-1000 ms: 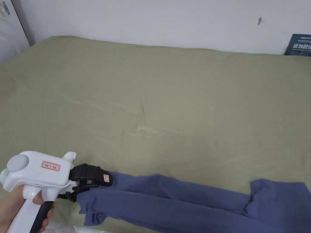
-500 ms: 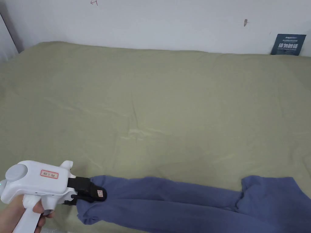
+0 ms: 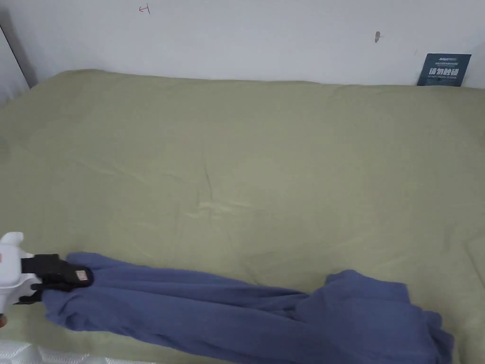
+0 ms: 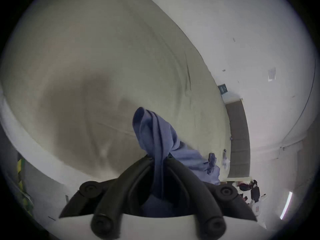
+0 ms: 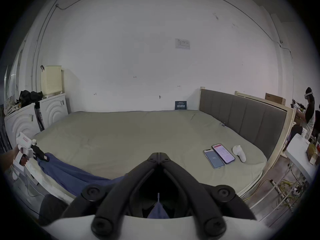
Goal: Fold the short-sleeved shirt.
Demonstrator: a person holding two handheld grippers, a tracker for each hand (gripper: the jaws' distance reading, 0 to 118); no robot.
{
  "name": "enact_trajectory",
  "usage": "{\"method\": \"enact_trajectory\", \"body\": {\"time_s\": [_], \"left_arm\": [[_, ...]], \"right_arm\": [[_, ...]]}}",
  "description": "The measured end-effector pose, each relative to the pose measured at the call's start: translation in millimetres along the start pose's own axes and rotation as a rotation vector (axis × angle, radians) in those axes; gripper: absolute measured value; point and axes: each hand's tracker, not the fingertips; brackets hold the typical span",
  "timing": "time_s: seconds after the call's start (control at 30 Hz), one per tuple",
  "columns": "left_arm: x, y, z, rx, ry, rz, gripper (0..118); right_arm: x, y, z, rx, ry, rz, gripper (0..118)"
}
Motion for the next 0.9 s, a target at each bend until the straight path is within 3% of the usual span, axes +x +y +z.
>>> {"method": "enact_trajectory", "body": {"time_s": [0.17, 0.37, 0.53, 0.73, 0.77, 0.8, 0.87, 0.9], "left_arm": [[34, -15, 20, -0.007, 0.032, -0.110, 7], [137, -49, 2, -0.059, 0.076, -0.350, 7], [205, -92, -53, -0.155, 0.127, -0.525, 7], [230, -135, -148, -0.254, 0.169, -0.607, 7], [230, -140, -162, -0.259, 0.172, -0.596, 14], [229, -144, -173, -0.259, 0.167, -0.599, 41], [231, -150, -186, -0.287, 0.090, -0.562, 116], [230, -152, -190, -0.300, 0.063, -0.545, 118]], "right_arm": [[-5, -1, -3, 0.003, 0.031, 0.002, 0], [-9, -2, 1, 0.000, 0.057, -0.004, 0], [0, -9, 9, 0.002, 0.054, -0.036, 0], [15, -14, 13, -0.021, 0.034, -0.088, 0], [18, -16, 14, -0.029, 0.026, -0.092, 0], [21, -18, 14, -0.035, 0.022, -0.094, 0], [27, -21, 15, -0.049, 0.006, -0.101, 0], [30, -23, 15, -0.056, 0.004, -0.104, 0]]}}
